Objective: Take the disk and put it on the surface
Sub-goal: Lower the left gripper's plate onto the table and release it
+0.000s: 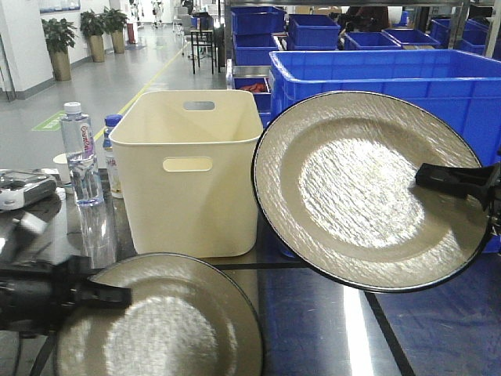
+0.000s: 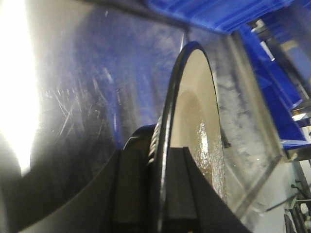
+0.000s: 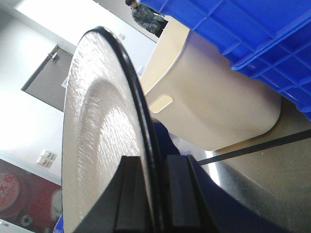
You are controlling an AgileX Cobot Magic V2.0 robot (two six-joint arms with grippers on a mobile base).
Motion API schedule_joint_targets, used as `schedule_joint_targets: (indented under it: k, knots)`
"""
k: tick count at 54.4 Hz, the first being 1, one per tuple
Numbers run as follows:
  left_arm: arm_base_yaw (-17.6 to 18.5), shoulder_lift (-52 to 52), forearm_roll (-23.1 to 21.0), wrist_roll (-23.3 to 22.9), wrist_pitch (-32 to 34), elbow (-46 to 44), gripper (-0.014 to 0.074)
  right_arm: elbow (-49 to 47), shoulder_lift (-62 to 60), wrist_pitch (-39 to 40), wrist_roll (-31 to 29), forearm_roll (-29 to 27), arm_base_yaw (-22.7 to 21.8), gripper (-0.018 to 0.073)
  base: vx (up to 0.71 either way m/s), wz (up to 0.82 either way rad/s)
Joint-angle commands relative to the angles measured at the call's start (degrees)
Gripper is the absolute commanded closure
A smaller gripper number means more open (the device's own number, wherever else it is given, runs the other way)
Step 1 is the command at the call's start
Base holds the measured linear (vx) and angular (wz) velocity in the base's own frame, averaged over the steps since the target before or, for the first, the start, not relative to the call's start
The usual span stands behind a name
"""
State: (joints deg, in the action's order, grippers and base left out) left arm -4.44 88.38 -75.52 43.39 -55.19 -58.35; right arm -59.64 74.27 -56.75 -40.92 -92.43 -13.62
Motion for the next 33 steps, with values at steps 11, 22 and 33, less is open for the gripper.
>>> schedule_joint_targets:
  k: [11, 22, 33]
  knots:
    - [7.77, 2.34, -16.39, 5.04, 7.81, -1.95, 0.0529, -2.36, -2.07, -1.14, 0.19, -9.85, -0.23, 0.0568, 0.0, 0.0]
    - [10.28, 4.74, -17.84, 9.44, 9.15, -2.0, 0.0325, -2.36, -2.07, -1.35, 0.19, -9.85, -0.23, 0.0568, 0.0, 0.0]
    - [10.37, 5.32, -17.58, 14.16, 12.47, -2.0, 0.0071, -2.36, -2.07, -1.35, 0.19, -9.85, -0.23, 0.0568, 0.0, 0.0]
